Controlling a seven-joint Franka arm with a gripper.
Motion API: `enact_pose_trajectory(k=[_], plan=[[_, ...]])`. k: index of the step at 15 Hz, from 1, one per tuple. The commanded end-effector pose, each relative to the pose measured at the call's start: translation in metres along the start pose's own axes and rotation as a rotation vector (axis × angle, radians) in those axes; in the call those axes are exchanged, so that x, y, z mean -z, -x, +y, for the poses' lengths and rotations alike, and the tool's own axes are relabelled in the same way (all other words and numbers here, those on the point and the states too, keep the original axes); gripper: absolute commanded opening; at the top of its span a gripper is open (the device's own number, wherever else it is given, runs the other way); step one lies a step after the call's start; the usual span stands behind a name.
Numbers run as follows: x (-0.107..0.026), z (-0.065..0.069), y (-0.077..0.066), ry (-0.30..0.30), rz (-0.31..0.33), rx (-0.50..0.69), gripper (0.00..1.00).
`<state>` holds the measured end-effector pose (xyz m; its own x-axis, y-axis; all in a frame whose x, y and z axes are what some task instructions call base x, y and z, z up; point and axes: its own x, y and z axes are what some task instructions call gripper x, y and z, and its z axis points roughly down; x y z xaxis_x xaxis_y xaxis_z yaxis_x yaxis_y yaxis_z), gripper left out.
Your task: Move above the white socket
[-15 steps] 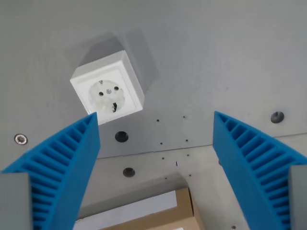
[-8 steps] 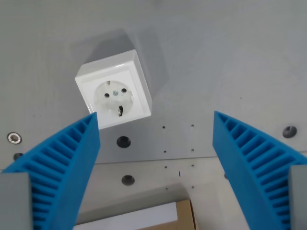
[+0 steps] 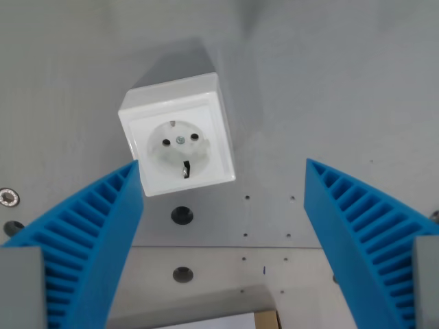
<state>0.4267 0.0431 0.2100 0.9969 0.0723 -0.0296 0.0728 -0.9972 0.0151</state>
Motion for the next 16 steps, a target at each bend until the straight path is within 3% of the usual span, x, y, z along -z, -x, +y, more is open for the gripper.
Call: enact_pose_trajectory(k=[1, 8, 16], plan=[[-0.012, -0.006, 0.005, 0.018, 0.102, 0.133, 1.0], [-0.033, -0.016, 0.007, 0.029, 0.102, 0.165, 1.0], [-0.046, -0.023, 0.01, 0.038, 0.108, 0.163, 1.0]])
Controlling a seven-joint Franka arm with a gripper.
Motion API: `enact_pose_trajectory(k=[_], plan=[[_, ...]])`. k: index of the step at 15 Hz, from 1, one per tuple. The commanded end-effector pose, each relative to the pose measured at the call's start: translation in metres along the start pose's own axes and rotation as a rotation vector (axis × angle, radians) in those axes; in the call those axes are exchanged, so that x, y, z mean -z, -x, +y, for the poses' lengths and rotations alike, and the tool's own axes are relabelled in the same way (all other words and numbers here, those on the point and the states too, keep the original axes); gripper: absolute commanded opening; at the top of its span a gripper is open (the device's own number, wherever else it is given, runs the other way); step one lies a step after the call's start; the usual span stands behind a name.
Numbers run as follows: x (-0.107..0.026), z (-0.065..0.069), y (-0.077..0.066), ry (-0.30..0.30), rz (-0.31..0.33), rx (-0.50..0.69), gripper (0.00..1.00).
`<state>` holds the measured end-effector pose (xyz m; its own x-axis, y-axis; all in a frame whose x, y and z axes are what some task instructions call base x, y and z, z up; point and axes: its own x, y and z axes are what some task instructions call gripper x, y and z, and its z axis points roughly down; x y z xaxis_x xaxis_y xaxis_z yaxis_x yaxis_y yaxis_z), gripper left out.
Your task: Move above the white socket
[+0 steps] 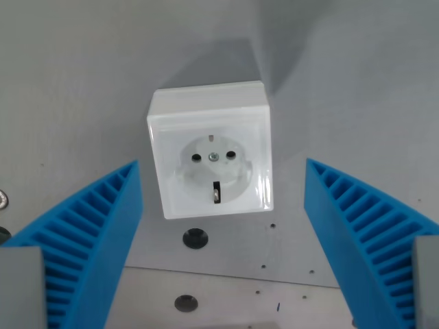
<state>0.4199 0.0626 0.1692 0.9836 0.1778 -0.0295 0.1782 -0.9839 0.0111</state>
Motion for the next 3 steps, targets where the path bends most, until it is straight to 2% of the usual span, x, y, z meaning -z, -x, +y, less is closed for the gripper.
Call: enact_pose_trajectory(k=[1, 3], plan=[[-0.0063, -0.0033, 0.0057, 0.044, 0.105, 0.054, 1.0], [-0.0077, -0.004, 0.0061, 0.045, 0.109, 0.048, 1.0]])
